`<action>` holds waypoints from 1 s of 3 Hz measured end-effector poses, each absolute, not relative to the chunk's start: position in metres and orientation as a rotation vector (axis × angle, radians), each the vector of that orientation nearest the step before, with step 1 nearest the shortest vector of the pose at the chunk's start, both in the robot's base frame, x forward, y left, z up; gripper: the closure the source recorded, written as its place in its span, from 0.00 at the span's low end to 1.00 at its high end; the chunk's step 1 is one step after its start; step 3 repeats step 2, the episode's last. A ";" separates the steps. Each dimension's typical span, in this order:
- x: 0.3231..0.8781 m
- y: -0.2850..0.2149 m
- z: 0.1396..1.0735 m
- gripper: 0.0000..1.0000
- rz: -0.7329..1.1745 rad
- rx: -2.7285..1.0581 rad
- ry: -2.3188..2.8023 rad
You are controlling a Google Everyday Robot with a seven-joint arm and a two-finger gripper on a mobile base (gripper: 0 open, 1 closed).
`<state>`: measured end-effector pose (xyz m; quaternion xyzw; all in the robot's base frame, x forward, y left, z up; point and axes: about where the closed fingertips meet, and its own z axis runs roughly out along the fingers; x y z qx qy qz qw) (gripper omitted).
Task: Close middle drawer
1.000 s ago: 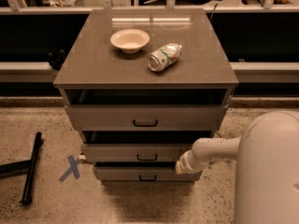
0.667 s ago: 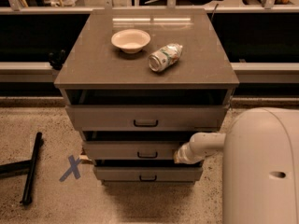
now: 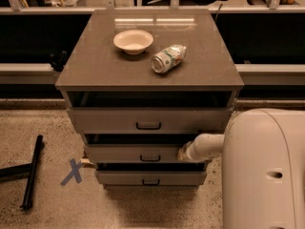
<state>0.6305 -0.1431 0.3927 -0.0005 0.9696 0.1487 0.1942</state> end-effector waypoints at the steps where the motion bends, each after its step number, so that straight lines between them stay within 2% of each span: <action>1: 0.630 -0.143 0.393 1.00 0.417 -0.001 2.719; 3: 0.630 -0.143 0.393 1.00 0.417 -0.001 2.719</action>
Offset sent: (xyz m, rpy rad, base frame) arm -0.0359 -0.0637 0.0347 0.1138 -0.0221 -0.0068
